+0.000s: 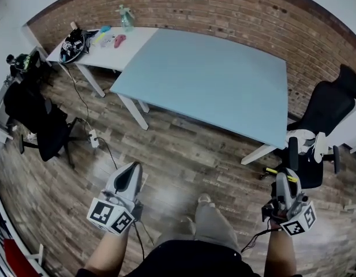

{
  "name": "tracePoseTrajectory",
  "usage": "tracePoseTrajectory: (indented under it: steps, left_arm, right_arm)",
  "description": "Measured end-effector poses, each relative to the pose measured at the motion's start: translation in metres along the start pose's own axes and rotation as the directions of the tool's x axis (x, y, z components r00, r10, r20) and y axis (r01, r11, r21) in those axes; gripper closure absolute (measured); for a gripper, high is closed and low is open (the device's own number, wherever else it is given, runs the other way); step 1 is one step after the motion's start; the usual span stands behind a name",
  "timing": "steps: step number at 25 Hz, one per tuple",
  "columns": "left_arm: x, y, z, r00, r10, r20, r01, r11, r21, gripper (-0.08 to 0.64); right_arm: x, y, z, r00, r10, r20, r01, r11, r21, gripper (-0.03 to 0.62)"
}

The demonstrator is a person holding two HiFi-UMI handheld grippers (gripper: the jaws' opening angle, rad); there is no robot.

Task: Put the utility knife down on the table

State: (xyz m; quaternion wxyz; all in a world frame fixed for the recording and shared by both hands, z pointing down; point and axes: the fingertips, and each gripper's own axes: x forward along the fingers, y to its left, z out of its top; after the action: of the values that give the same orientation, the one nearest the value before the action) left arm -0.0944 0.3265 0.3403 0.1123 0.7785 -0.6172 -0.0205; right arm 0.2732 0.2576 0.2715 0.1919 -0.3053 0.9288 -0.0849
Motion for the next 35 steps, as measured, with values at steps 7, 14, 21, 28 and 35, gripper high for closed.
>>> tracePoseTrajectory:
  steps: [7, 14, 21, 28, 35]
  left_arm:
    - [0.048, 0.036, -0.005, 0.998, 0.012, -0.055, -0.013, 1.0, -0.01, 0.571]
    - [0.097, 0.082, 0.022, 0.998, 0.027, -0.065, -0.033, 0.995, -0.093, 0.571]
    - [0.163, 0.129, 0.041, 0.997, 0.075, -0.035, -0.079, 0.99, -0.12, 0.571]
    - [0.233, 0.152, 0.067, 0.995, 0.096, 0.011, -0.094, 0.992, -0.079, 0.571]
    - [0.282, 0.172, 0.064, 0.999, 0.04, -0.025, -0.041, 0.999, -0.025, 0.571]
  right_arm:
    - [0.067, -0.051, -0.04, 1.0, 0.005, -0.011, -0.005, 1.0, 0.024, 0.566]
    - [0.156, -0.095, -0.06, 0.999, 0.025, -0.037, -0.022, 0.997, 0.074, 0.566]
    - [0.245, -0.136, -0.083, 0.989, 0.091, -0.118, -0.079, 0.991, 0.107, 0.566]
    - [0.315, -0.177, -0.099, 0.977, 0.147, -0.154, -0.131, 0.985, 0.109, 0.566]
    - [0.346, -0.206, -0.118, 0.976, 0.098, -0.193, -0.076, 0.99, 0.121, 0.566]
